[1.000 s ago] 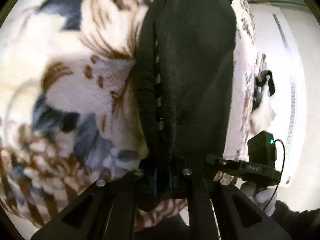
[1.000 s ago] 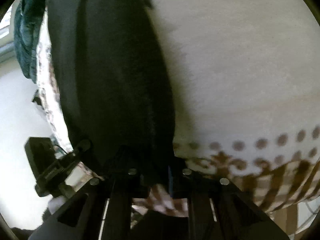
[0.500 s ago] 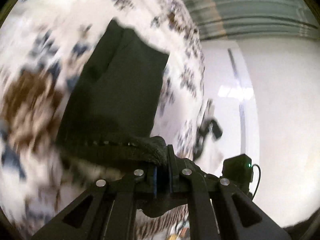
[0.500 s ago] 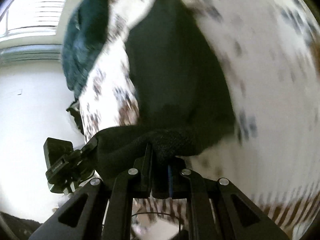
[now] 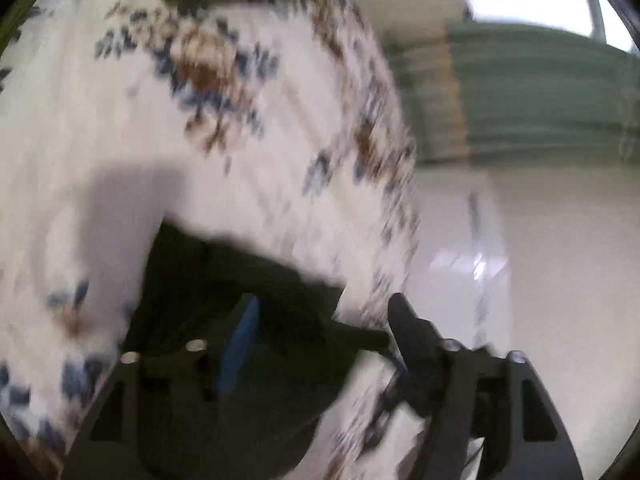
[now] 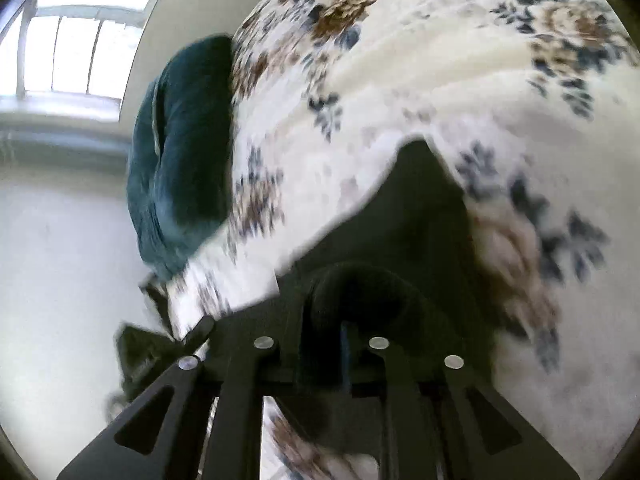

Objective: Fold small clothes

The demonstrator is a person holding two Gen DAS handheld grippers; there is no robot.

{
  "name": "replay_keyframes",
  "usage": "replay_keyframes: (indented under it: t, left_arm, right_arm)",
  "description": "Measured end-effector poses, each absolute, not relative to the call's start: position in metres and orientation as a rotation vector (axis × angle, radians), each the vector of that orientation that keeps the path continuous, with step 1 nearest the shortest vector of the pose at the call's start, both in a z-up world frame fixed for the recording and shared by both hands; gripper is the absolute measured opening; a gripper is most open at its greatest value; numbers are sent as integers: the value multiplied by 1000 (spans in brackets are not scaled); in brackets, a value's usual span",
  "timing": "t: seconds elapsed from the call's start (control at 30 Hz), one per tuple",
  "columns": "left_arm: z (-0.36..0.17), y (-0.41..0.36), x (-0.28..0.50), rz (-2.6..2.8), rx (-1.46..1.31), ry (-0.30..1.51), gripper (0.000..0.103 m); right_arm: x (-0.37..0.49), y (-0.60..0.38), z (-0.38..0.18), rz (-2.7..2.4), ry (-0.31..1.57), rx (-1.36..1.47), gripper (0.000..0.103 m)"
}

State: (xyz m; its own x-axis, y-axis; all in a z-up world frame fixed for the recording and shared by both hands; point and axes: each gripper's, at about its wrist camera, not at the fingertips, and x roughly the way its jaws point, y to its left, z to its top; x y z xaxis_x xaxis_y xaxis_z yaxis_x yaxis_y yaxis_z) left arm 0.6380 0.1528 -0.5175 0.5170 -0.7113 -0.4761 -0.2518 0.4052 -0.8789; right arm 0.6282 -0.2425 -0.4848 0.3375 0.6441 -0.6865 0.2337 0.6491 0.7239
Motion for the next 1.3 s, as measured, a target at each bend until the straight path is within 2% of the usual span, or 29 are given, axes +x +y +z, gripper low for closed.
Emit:
replay_keyframes:
  t: [0.03,0.07,0.1,0.27,0.37,0.4,0.43,0.47,0.53,0.57,0.7,0.8,0.87,0.97,1.07,1.1,1.13,1.17,1.2,1.23,1.27,1.3]
  left_arm:
    - [-517,156,641,-363,-1168,1020,66]
    - [-518,159,644,-356,-1147,1018,67]
    - [-517,159,646,-338,-1085,1023,67]
    - [-548,125,659,-296,-720,1203,67]
    - [-574,102,671,-309,-601,1279,65]
    - [-579,96,674,-311,-561,1279,56]
    - [-581,93,675,-313,-537,1280,24]
    - [-583,90,678,-317,-515,1288,12]
    - [-580,89,677,-320,-513,1271,12]
    - [-574,89,675,-324,-508,1254,11]
    - [-554,97,671,-335,-532,1205,10]
    - [-569,103,681,-319,-556,1228,10]
    - [-590,110,689,-300,-615,1283,10]
    - [-593,107,692,-305,-614,1299,11]
    - [-583,106,688,-310,-589,1297,19]
    - [-577,106,685,-318,-582,1288,35]
    - [-571,106,680,-331,-580,1268,60]
    - [-566,107,674,-337,-580,1244,70]
    - [-560,108,664,-342,-581,1220,75]
    - [-555,109,653,-348,-585,1204,75]
    - [-549,110,638,-344,-594,1191,75]
    - [-544,112,623,-335,-611,1182,75]
  right_arm:
    - [637,-246,-486,297,1220,880,41]
    - [643,-251,-485,276,1210,866,55]
    - [645,-253,-485,273,1207,846,57]
    - [647,-244,-511,237,1330,583,57]
    - [649,-231,-538,253,1386,502,57]
    - [650,-229,-543,254,1390,498,57]
    - [653,-228,-549,249,1387,499,57]
    - [656,-227,-553,247,1372,512,55]
    - [659,-225,-557,252,1355,523,31]
    - [662,-224,-558,231,1347,502,4]
    - [660,-227,-543,194,1280,488,3]
    - [660,-242,-534,127,1240,491,2]
    - [667,-247,-548,72,1277,498,2]
    - [676,-237,-567,30,1327,418,2]
    - [681,-232,-574,34,1361,401,2]
    - [681,-232,-573,39,1365,402,3]
    - [680,-233,-571,55,1373,417,4]
    - [678,-236,-570,87,1389,447,7]
    - [676,-238,-567,106,1402,459,11]
    - [673,-241,-563,129,1417,461,26]
    - [669,-243,-559,143,1419,454,46]
    - [664,-246,-554,160,1418,450,60]
